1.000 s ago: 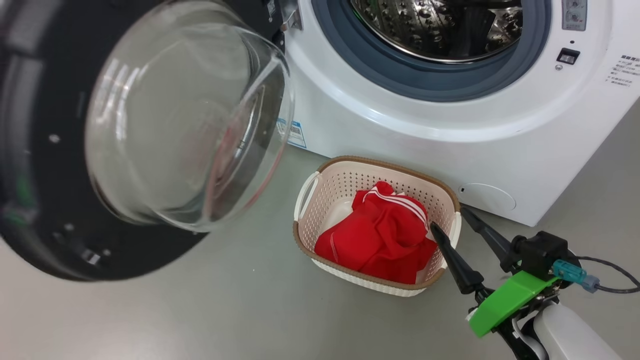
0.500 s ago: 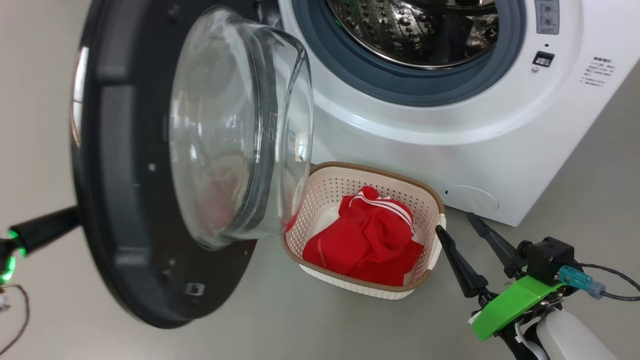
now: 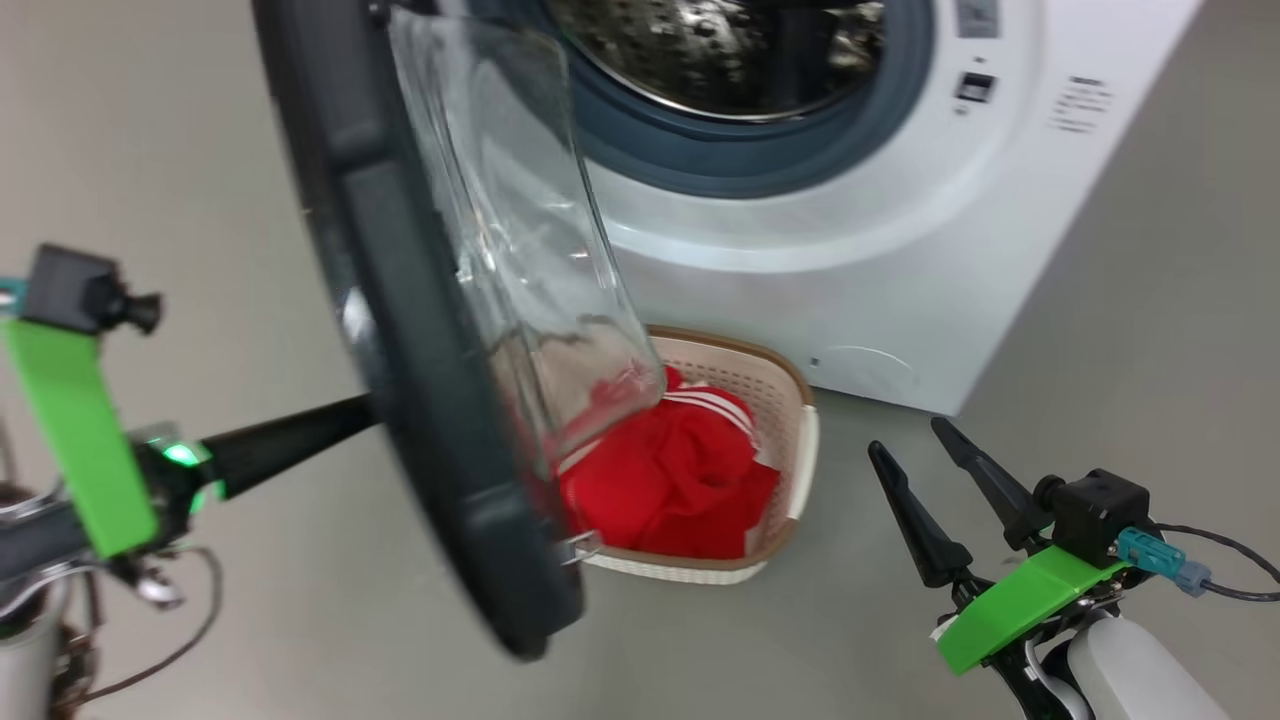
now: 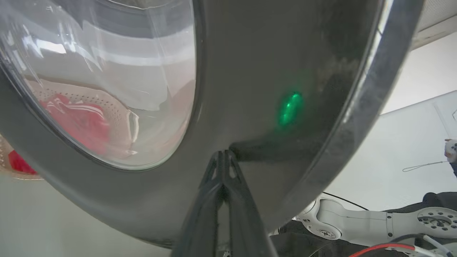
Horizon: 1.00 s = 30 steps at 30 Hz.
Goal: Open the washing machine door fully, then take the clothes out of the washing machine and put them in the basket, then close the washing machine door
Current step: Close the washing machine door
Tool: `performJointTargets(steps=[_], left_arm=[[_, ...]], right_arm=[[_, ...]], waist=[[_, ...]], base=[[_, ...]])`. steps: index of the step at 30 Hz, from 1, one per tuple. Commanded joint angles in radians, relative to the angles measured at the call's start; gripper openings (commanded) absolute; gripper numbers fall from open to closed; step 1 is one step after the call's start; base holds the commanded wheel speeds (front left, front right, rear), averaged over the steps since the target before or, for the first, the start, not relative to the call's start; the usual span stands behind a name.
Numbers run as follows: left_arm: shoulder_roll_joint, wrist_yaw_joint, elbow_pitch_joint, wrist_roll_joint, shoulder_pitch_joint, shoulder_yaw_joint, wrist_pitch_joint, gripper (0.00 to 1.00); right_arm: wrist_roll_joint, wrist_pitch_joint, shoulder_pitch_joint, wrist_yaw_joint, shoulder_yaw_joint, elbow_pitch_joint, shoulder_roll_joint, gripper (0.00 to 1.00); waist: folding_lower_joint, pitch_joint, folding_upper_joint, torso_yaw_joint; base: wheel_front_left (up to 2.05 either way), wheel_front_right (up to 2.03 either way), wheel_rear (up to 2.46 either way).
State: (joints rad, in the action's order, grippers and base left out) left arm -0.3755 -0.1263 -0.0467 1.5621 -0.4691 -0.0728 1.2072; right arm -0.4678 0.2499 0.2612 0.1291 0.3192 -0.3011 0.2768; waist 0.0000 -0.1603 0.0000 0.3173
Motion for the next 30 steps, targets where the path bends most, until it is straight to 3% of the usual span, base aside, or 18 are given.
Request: performJointTargets(steps=[1,15,30], left_arm=[[-0.024,-0.004,-0.039,-0.006,-0.059,0.029,-0.009,0.00],[0.075,-0.004,0.019,-0.067,-0.211,-0.008,-0.127,0.00],[0.121,-0.004,0.170,-0.122,-0.413,-0.017,-0.284,0.00]], right_arm=[[0.013,0.012,-0.002,0.002,0.013,0.028,-0.004,1.00],[0.027,0.012,0.031,0.002,-0.015,0.047,-0.048,1.00],[0.036,0.012,0.063,0.002,-0.044,0.060,-0.079,1.00]], waist=[[0.0000,-0.010,0.0000,-0.050],[0.0000,-0.074,0.0000,-0.248],[0.0000,-0.135,0.0000,-0.355]], base=[[0.00,0.00,0.00],[0.00,0.00,0.00],[0.00,0.00,0.00]])
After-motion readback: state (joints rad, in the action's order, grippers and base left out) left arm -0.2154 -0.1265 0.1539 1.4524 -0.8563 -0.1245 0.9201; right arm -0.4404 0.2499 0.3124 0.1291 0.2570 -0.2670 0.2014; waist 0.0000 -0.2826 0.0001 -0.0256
